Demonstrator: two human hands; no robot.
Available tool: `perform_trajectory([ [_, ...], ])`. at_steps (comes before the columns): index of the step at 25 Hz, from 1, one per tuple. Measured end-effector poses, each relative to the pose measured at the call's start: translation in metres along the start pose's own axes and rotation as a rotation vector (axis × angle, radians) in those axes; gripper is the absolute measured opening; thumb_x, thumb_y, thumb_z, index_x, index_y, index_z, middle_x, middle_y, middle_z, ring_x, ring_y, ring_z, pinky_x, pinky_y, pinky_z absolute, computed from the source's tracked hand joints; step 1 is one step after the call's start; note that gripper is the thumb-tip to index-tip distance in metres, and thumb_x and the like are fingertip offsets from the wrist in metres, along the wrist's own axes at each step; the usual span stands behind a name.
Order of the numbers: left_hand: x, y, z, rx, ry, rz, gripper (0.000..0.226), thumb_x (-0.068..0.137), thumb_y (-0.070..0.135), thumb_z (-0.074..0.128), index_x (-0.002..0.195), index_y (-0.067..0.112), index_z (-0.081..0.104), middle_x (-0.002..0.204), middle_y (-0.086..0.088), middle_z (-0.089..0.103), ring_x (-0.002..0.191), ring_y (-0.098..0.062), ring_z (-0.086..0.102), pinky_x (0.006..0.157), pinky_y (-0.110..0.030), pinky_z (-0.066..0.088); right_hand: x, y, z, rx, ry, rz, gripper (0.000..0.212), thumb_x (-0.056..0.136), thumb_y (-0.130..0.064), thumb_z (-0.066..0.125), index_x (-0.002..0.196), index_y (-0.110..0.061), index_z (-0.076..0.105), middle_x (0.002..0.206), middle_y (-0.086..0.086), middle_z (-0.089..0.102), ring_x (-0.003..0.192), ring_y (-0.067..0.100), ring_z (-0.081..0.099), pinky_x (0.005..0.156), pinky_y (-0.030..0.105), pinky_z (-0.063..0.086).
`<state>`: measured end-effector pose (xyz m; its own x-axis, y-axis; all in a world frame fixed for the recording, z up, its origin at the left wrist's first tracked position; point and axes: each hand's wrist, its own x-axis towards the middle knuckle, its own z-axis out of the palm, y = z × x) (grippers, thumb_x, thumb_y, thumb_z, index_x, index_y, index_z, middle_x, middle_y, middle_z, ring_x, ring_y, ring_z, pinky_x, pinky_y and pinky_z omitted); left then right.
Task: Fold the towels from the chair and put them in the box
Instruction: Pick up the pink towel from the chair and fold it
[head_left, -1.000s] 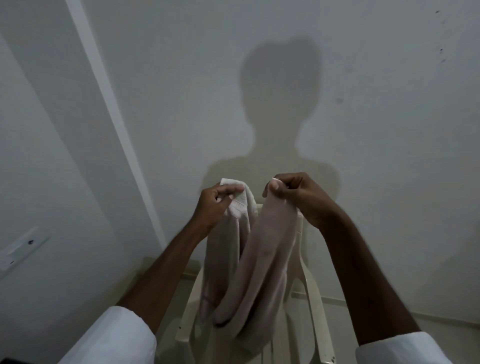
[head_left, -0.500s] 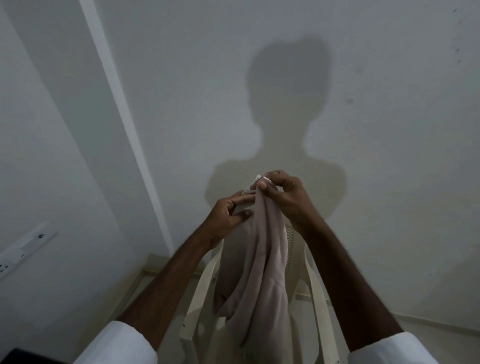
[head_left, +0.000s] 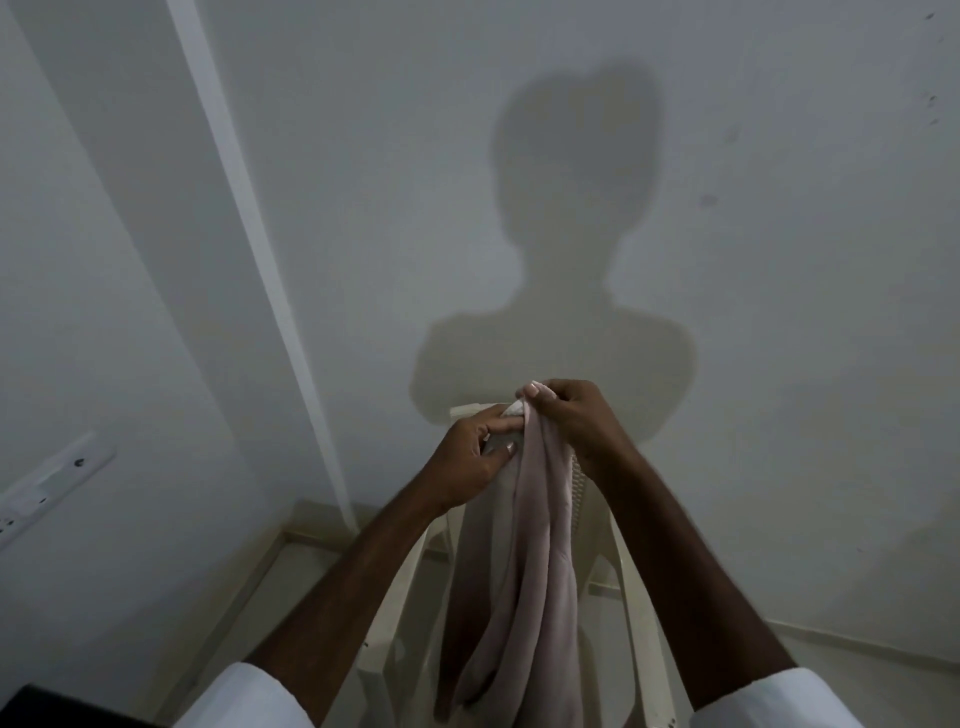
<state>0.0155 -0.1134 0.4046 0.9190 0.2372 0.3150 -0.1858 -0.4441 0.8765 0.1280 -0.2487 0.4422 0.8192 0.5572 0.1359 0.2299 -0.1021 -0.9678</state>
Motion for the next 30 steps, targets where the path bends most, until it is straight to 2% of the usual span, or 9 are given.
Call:
perform_trajectory([
  [4, 0.007, 0.005, 0.004, 0.051, 0.065, 0.067, 0.036, 0.086, 0.003, 0.057, 0.12, 0.01, 0.069, 0.133, 0.001, 0.06, 0.127, -0.009, 0.054, 0.111, -0.033, 0.041, 0.002, -0.005, 0.0, -0.086, 0.049, -0.011, 0.036, 0.098, -0.025, 0.065, 0.065, -0.011, 0.06, 0.062, -0.001, 0.052, 0.061, 0.011, 0.047, 0.059, 0.029, 0.035],
  [9, 0.001, -0.002, -0.001, 0.142, 0.163, 0.161, 0.035, 0.079, -0.005, 0.059, 0.097, 0.024, 0.064, 0.1, 0.004, 0.065, 0.094, -0.01, 0.065, 0.08, -0.025, 0.053, 0.002, -0.016, 0.005, -0.236, 0.275, -0.232, 0.029, 0.097, -0.017, 0.064, 0.07, -0.011, 0.059, 0.063, -0.006, 0.055, 0.059, 0.001, 0.046, 0.055, 0.018, 0.034],
  [13, -0.017, -0.038, -0.008, 0.174, 0.2, 0.006, 0.027, 0.082, 0.007, 0.063, 0.095, 0.024, 0.045, 0.09, 0.009, 0.058, 0.065, -0.01, 0.058, 0.061, -0.029, 0.047, 0.003, -0.023, -0.003, -0.239, 0.319, -0.378, 0.021, 0.095, -0.011, 0.065, 0.077, 0.001, 0.064, 0.074, 0.01, 0.066, 0.066, 0.01, 0.054, 0.06, 0.015, 0.036],
  [16, -0.03, -0.062, -0.016, 0.212, 0.238, -0.059, 0.022, 0.085, 0.029, 0.064, 0.1, 0.024, 0.049, 0.093, 0.011, 0.062, 0.077, -0.01, 0.063, 0.065, -0.025, 0.048, 0.005, -0.036, -0.011, -0.222, 0.376, -0.456, 0.02, 0.095, -0.011, 0.062, 0.079, 0.0, 0.063, 0.075, 0.007, 0.067, 0.071, 0.014, 0.058, 0.064, 0.02, 0.039],
  [19, -0.044, -0.094, -0.03, 0.256, 0.277, -0.175, 0.019, 0.08, 0.041, 0.059, 0.09, 0.025, 0.056, 0.084, 0.01, 0.065, 0.075, -0.009, 0.061, 0.063, -0.024, 0.044, 0.012, -0.057, -0.025, -0.17, 0.44, -0.519, 0.022, 0.095, -0.014, 0.059, 0.079, 0.0, 0.062, 0.073, 0.002, 0.062, 0.068, 0.002, 0.052, 0.064, 0.019, 0.038],
  [24, -0.074, -0.151, -0.06, 0.497, 0.322, -0.353, 0.006, 0.072, 0.022, 0.05, 0.073, 0.018, 0.054, 0.068, 0.0, 0.058, 0.066, -0.025, 0.058, 0.052, -0.032, 0.033, 0.034, -0.097, -0.053, -0.179, 0.517, -0.632, 0.026, 0.097, -0.02, 0.056, 0.081, 0.0, 0.063, 0.074, 0.003, 0.059, 0.071, 0.007, 0.051, 0.066, 0.027, 0.04],
  [27, -0.103, -0.19, -0.072, 0.471, 0.448, -0.692, 0.015, 0.074, 0.019, 0.065, 0.077, 0.004, 0.065, 0.075, -0.018, 0.066, 0.07, -0.036, 0.067, 0.053, -0.033, 0.045, 0.043, -0.118, -0.064, -0.172, 0.578, -0.671, 0.024, 0.098, -0.02, 0.054, 0.081, -0.004, 0.06, 0.072, -0.002, 0.053, 0.067, 0.0, 0.045, 0.064, 0.025, 0.037],
  [29, -0.122, -0.205, -0.077, 0.065, 0.592, -1.074, 0.027, 0.075, 0.02, 0.076, 0.088, -0.002, 0.067, 0.082, -0.022, 0.068, 0.068, -0.035, 0.069, 0.047, -0.038, 0.056, 0.047, -0.128, -0.066, -0.168, 0.594, -0.683, 0.018, 0.098, -0.018, 0.054, 0.082, -0.012, 0.058, 0.071, -0.011, 0.05, 0.066, -0.002, 0.042, 0.063, 0.023, 0.035],
  [30, -0.129, -0.212, -0.079, -0.233, 0.607, -1.156, 0.025, 0.082, 0.016, 0.072, 0.093, -0.005, 0.065, 0.087, -0.024, 0.067, 0.071, -0.035, 0.067, 0.044, -0.039, 0.057, 0.05, -0.131, -0.065, -0.175, 0.599, -0.678, 0.017, 0.099, -0.019, 0.054, 0.082, -0.015, 0.057, 0.07, -0.014, 0.049, 0.066, -0.003, 0.042, 0.063, 0.022, 0.035],
])
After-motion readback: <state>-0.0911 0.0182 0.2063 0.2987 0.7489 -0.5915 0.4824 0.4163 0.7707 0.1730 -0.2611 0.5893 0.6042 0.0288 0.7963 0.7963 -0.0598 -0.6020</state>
